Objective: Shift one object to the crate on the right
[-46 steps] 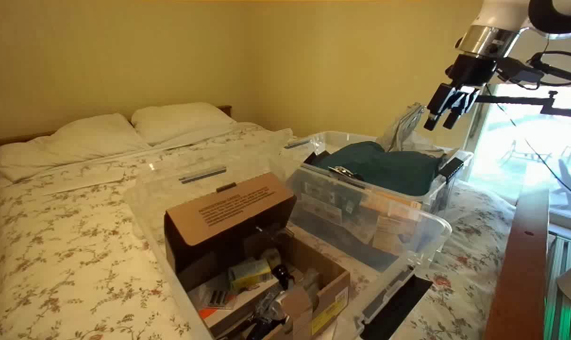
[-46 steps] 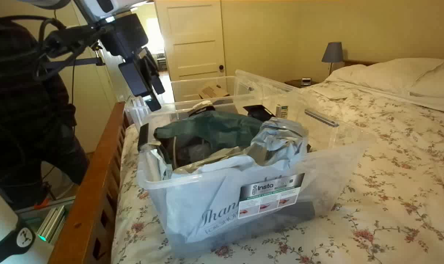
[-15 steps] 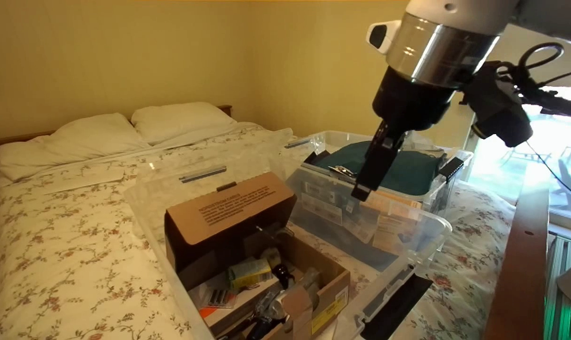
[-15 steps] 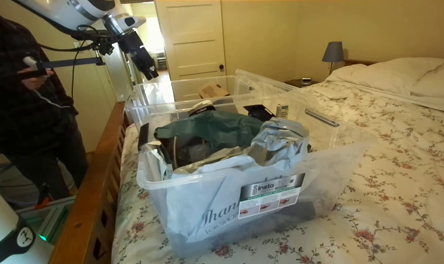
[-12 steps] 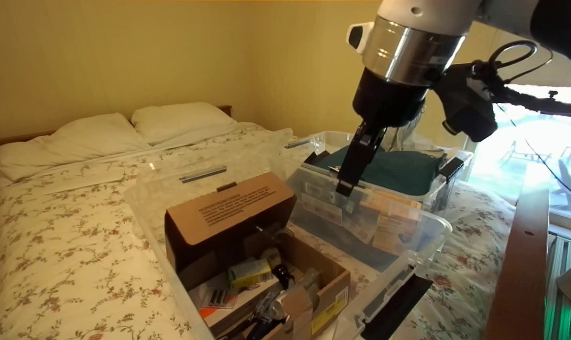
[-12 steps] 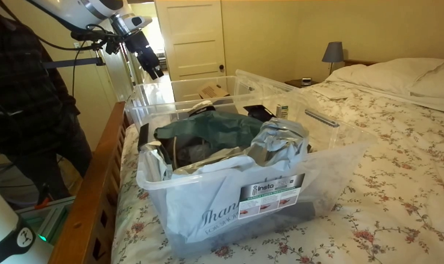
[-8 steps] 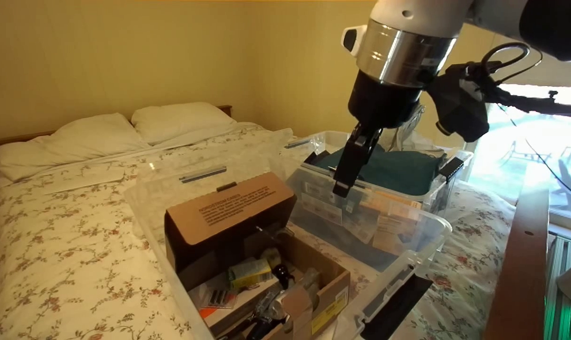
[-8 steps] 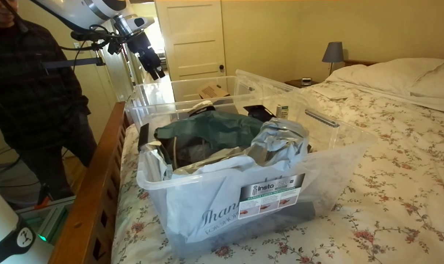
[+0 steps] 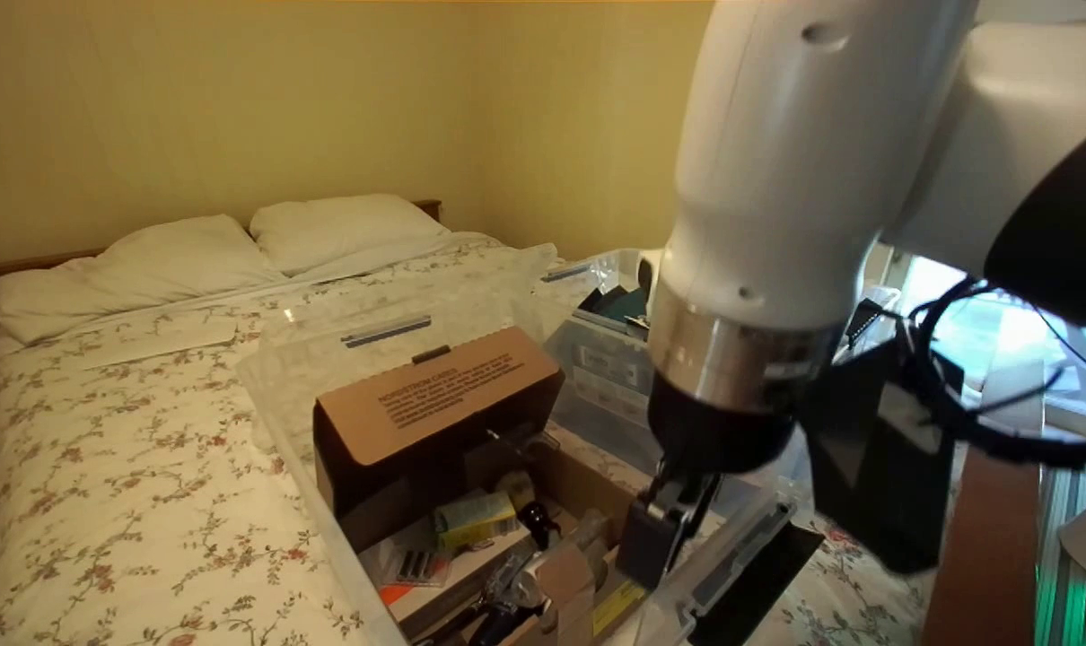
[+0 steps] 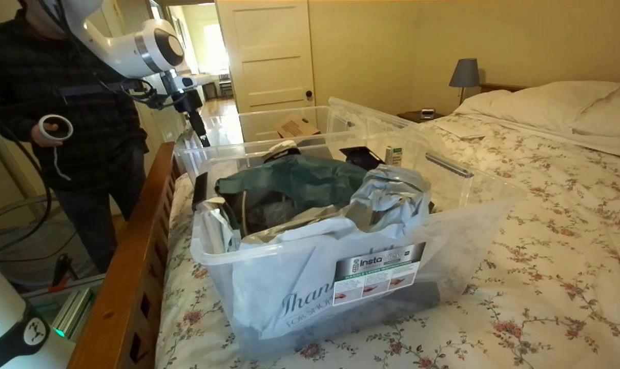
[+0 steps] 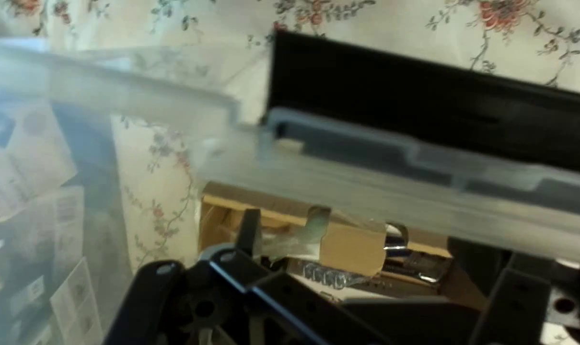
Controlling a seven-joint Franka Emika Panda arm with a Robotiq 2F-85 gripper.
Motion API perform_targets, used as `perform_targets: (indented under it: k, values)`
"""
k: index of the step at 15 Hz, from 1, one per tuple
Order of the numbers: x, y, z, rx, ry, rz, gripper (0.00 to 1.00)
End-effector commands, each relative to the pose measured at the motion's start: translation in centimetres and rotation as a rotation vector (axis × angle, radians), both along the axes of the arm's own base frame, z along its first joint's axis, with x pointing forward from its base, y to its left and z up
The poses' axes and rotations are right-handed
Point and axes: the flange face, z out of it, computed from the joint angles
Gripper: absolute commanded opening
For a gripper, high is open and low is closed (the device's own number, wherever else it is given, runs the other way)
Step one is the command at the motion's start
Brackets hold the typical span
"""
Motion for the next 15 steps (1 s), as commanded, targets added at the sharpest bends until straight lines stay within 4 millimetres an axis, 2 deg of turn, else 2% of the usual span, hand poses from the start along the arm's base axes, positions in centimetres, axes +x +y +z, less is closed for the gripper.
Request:
perform_targets:
  k: [1,3,5,7,10,12,13,15]
  values:
    - [1.9,6.1,-4.0,0.053,-0.025,-0.104,1.0]
    - [3.2,8.3,-4.2,0.087,-0.062,-0.136,1.0]
    - [5.5,9.6,-3.8,0.084,-0.128,-0.137,1.0]
    - [7.6,10.4,-2.1,0.074,-0.184,-0.145,1.0]
    - [10.5,9.5,0.4,0.0,-0.228,-0.165,1.0]
    - [11.8,7.7,0.5,-0.138,-0.198,-0.211,1.0]
    - [10.8,7.7,0.5,-0.057,-0.208,-0.195,1.0]
    - [11.3,7.3,0.7,-0.071,-0.209,-0.202,1.0]
